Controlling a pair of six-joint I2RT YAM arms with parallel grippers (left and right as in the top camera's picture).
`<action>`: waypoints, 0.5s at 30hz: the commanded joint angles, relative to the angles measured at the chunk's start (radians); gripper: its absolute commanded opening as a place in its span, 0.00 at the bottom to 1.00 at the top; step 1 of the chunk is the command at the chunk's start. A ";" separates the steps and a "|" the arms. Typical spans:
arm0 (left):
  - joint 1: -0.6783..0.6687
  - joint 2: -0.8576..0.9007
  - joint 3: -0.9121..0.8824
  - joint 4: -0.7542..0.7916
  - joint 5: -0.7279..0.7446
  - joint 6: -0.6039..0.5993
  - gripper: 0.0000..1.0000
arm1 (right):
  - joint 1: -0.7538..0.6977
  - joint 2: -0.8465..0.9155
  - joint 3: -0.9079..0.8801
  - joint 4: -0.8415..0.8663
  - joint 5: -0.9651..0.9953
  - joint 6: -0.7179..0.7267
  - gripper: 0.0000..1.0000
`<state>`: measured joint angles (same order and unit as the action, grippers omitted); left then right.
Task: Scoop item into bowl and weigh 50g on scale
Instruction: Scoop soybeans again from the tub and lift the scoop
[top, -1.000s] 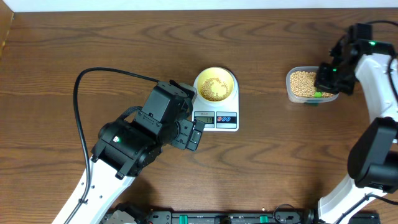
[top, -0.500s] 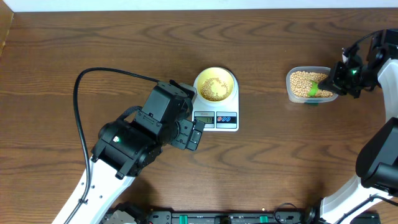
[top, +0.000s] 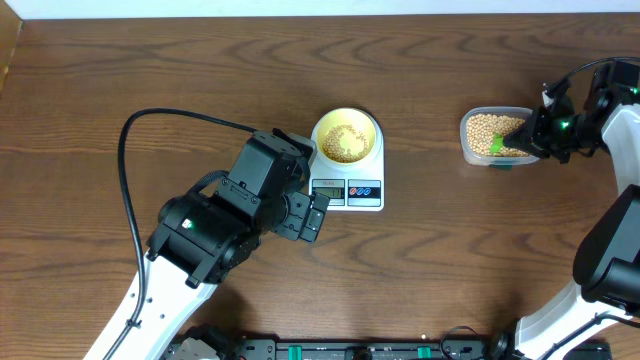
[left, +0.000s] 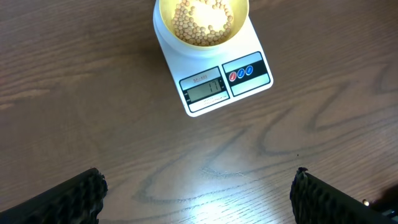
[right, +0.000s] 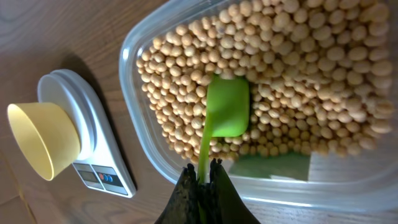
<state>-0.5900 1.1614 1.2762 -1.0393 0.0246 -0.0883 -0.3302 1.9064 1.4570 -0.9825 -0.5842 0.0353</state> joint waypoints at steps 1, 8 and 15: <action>0.002 0.002 0.018 0.000 0.005 0.010 0.97 | -0.010 -0.006 -0.014 0.007 -0.071 -0.033 0.01; 0.002 0.002 0.018 0.000 0.006 0.009 0.97 | -0.053 -0.006 -0.028 0.008 -0.151 -0.045 0.01; 0.002 0.002 0.018 0.000 0.005 0.009 0.97 | -0.119 -0.006 -0.093 0.066 -0.280 -0.060 0.01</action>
<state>-0.5900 1.1614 1.2762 -1.0393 0.0246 -0.0883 -0.4229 1.9064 1.3880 -0.9310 -0.7506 0.0017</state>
